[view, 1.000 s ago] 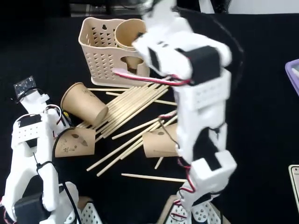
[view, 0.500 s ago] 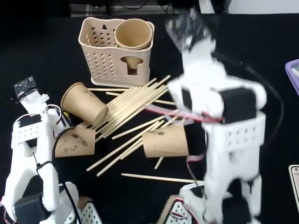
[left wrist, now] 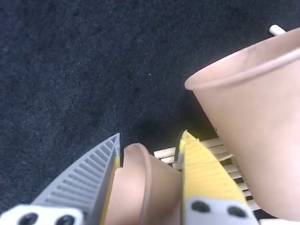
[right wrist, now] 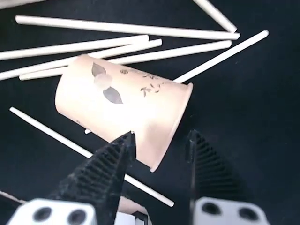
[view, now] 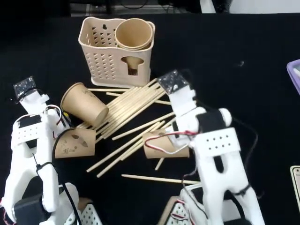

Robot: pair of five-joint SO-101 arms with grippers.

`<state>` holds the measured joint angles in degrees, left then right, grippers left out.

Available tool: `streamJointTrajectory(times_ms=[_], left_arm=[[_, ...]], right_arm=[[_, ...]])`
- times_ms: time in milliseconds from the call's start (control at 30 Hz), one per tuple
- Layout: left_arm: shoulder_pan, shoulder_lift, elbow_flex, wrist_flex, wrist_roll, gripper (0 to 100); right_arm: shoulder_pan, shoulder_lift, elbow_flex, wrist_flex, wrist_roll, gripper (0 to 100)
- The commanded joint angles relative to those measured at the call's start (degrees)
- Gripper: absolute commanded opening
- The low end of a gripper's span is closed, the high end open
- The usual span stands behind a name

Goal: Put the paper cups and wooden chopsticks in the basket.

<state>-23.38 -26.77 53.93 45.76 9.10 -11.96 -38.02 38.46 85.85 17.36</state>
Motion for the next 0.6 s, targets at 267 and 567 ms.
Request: streamJointTrajectory(times_ms=[267,567], left_arm=[[-0.3,-1.9,0.0,-0.9,0.2,21],[-0.3,-1.9,0.0,-0.9,0.2,21]], right_arm=[[-1.2,12.1,-1.0,-0.9,-0.1,17.7],[-1.0,5.9,-14.5,9.4,6.2,0.8]])
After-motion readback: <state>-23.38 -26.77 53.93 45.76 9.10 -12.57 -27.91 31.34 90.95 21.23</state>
